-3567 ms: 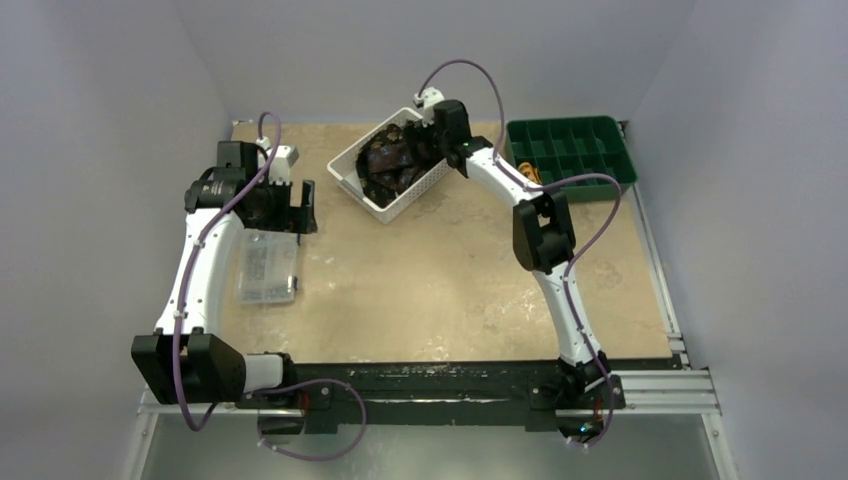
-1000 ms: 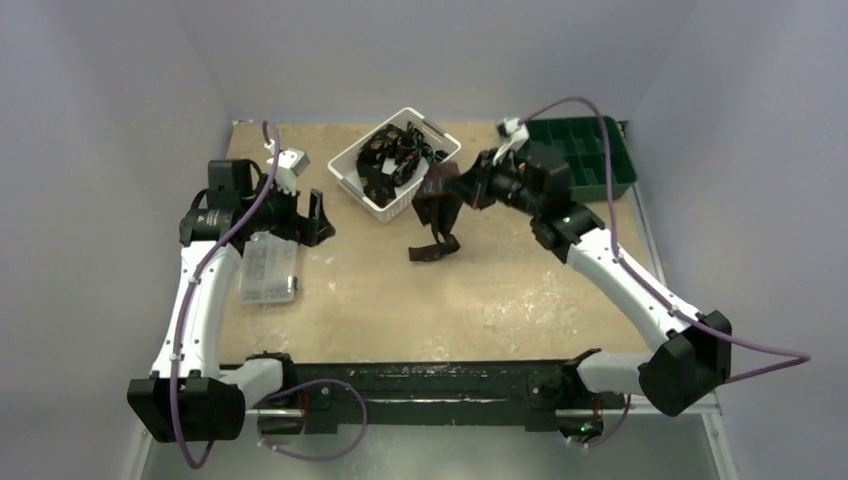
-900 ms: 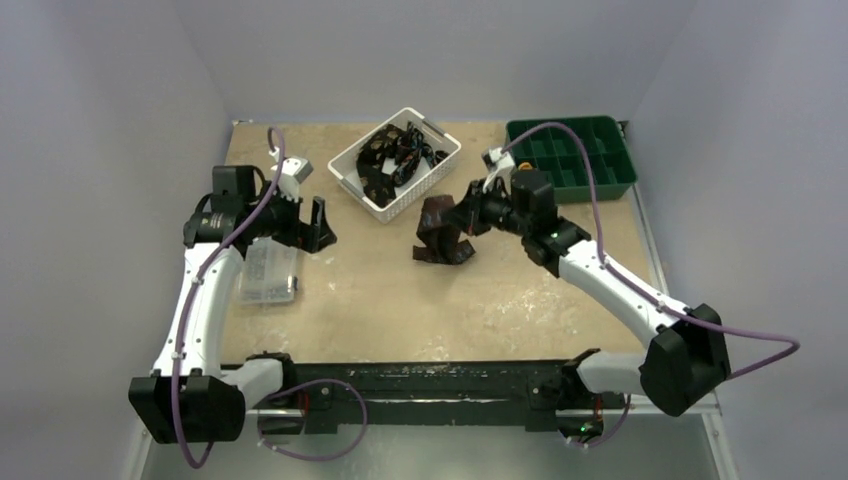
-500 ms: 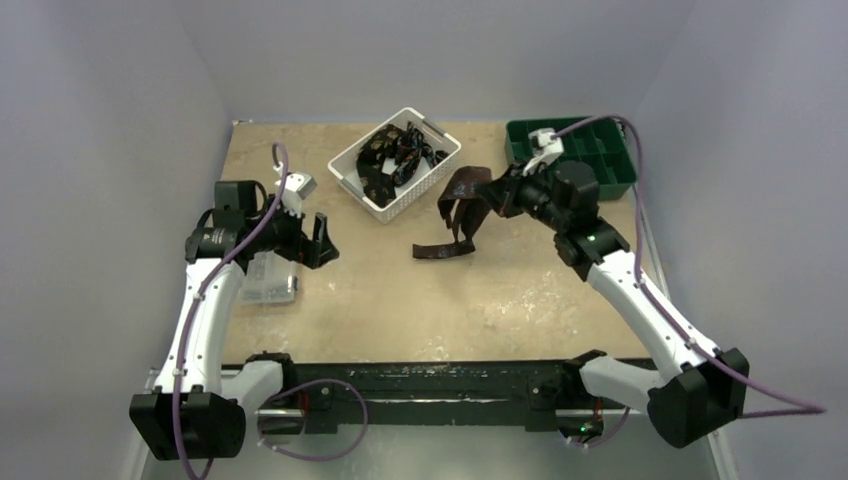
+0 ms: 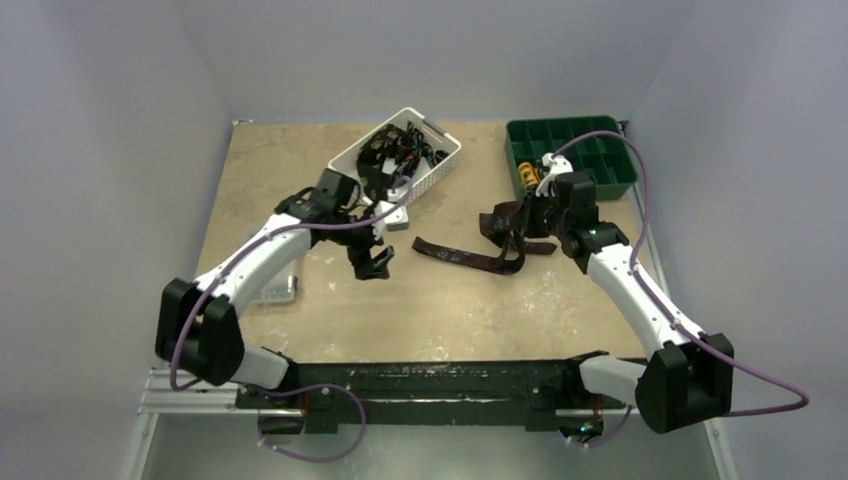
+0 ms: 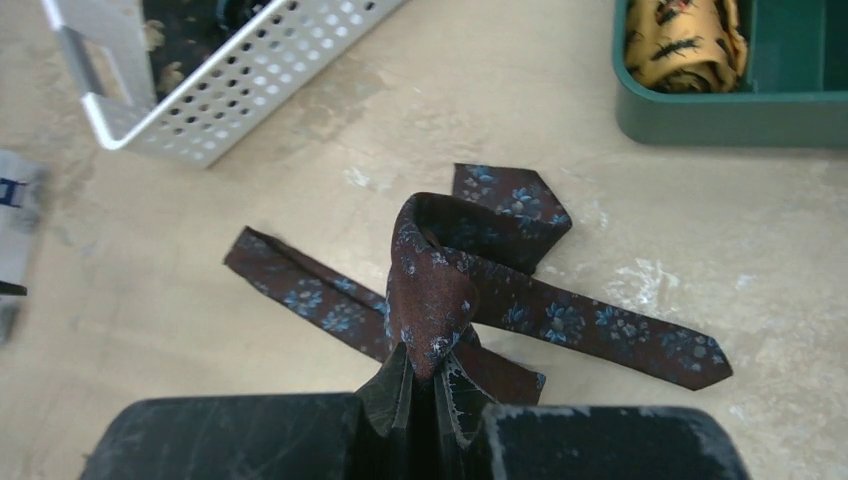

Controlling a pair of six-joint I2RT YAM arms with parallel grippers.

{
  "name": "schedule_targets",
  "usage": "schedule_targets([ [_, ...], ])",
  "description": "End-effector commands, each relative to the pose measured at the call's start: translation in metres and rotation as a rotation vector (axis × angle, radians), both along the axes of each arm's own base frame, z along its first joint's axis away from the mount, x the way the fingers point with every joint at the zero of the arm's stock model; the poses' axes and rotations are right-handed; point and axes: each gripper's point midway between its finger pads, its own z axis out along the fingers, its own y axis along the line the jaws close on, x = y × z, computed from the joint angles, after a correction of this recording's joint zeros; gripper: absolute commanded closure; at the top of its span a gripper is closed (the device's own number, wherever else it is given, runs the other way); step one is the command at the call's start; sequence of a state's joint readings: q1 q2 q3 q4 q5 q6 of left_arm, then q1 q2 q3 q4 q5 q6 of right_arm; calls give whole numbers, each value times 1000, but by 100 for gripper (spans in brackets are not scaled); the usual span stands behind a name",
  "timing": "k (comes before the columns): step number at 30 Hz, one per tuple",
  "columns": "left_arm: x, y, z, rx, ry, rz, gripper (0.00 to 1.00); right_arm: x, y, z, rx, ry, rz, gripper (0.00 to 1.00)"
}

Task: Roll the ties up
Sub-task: Place the tie at the center of the board, then flatten out the tie at the center of the board.

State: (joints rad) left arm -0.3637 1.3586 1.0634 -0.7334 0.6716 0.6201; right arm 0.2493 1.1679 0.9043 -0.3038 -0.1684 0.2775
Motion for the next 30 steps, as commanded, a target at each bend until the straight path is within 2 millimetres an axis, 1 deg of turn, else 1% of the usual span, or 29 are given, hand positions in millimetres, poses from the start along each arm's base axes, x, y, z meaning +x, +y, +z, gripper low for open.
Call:
schedule_targets([
  [1,32,-34,-10,114,-195,-249,18,2,-20,-10,-102,13,-20,100],
  [3,44,-49,-19,148,-217,-297,21,2,-27,-14,-148,12,-15,100],
  [6,65,-69,-28,186,-290,-346,22,3,-37,-21,-240,-4,15,100],
  [8,71,-81,-34,206,-315,-398,22,3,-45,-29,-319,2,39,100],
  [10,71,-91,-45,234,-311,-456,22,2,-52,-39,-395,15,73,100],
  [13,77,-101,-58,275,-316,-508,23,0,-58,-51,-454,42,109,100],
  [15,79,-106,-66,298,-305,-526,27,-3,-59,-58,-470,66,125,100],
  [19,81,-105,-80,331,-269,-531,32,-5,-65,-67,-479,111,113,100],
  [20,81,-104,-84,339,-265,-535,33,-5,-68,-65,-473,109,104,100],
  [22,80,-100,-92,357,-261,-540,37,-3,-62,-57,-411,90,119,100],
  [23,79,-99,-95,365,-259,-549,43,-2,-59,-52,-384,75,125,100],
  [26,75,-100,-95,360,-259,-551,54,2,-48,-34,-322,27,139,100],
  [30,72,-100,-95,364,-242,-550,74,3,-25,-4,-220,-60,217,100],
])
